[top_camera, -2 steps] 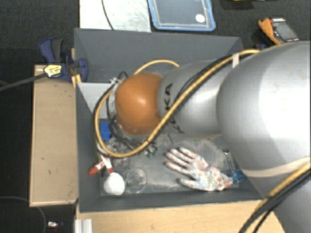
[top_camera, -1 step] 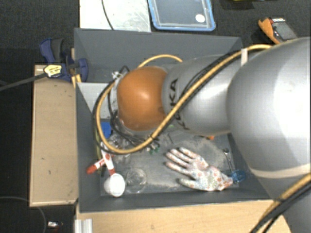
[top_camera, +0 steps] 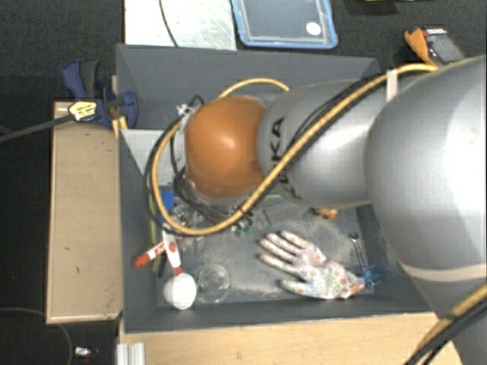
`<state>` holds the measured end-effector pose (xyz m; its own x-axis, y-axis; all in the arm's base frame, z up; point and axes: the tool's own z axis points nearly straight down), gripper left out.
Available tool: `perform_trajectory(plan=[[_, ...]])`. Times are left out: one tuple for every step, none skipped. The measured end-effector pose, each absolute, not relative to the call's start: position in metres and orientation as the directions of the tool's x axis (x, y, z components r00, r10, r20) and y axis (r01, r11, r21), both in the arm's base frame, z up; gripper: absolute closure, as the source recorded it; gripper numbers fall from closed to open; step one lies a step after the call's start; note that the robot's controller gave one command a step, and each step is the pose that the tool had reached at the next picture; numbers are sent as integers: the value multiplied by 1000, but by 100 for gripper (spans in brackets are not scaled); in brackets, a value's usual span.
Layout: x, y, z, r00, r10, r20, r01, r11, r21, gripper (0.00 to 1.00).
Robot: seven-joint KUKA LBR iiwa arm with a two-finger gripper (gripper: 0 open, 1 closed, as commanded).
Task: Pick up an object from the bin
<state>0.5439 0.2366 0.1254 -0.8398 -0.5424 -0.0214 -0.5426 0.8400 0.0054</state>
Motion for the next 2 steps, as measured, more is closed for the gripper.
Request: perform_trajectory(plan=[[544,237,135,-841,-540,-22,-540,841,6,100],[544,237,153,-843,-538,-23,-538,843,6,100]])
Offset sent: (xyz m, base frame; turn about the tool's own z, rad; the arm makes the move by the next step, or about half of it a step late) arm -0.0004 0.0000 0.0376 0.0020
